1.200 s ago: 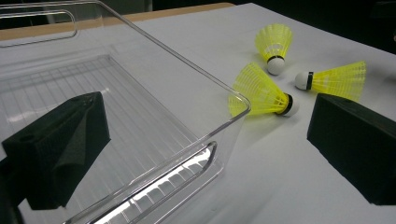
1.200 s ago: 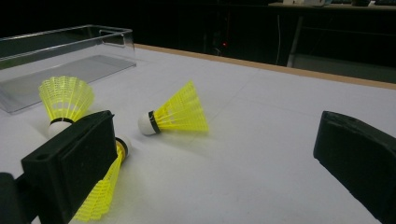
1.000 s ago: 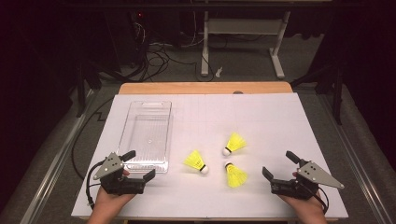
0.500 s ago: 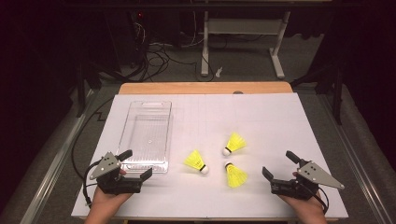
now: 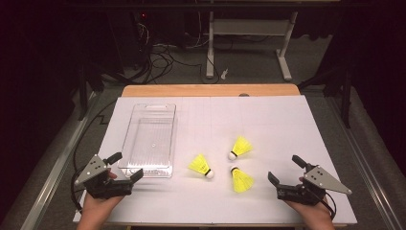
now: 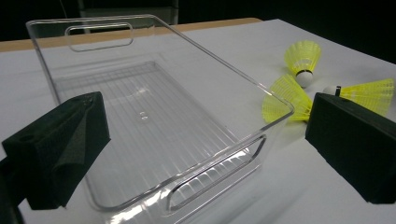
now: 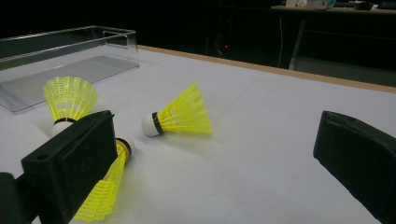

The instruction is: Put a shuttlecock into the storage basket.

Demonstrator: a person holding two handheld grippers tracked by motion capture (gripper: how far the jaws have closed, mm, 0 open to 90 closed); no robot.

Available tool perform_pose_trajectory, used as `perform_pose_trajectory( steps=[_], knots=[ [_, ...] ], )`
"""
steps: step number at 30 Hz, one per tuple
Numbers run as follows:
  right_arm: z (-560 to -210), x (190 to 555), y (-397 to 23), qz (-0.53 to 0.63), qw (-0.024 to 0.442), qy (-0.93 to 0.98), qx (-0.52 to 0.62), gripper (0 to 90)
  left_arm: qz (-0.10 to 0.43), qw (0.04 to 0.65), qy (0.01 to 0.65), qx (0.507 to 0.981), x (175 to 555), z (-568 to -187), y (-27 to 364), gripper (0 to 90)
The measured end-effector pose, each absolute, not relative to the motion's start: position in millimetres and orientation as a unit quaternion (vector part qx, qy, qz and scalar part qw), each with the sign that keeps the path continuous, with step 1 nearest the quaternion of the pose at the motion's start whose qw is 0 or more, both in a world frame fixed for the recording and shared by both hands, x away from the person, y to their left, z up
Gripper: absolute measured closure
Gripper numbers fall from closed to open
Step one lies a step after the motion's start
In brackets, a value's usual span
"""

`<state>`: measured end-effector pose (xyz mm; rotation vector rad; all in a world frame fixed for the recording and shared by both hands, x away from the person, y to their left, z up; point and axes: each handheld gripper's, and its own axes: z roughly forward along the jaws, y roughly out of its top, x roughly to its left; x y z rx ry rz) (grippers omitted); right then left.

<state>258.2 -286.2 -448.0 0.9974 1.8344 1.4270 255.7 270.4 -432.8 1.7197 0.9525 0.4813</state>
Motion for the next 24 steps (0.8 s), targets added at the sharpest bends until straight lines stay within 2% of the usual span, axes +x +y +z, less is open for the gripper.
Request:
perform_pose_trajectory(
  steps=[13,24],
  knots=[
    [-448,258,-286,0.539,0.300,0.694,0.372,0.1,0.216,0.528,0.425,0.703,253,-432,295,1.1],
    [-448,258,-290,0.538,0.303,0.692,0.373,0.1,0.205,0.533,0.441,0.692,258,-438,304,1.2]
  ],
)
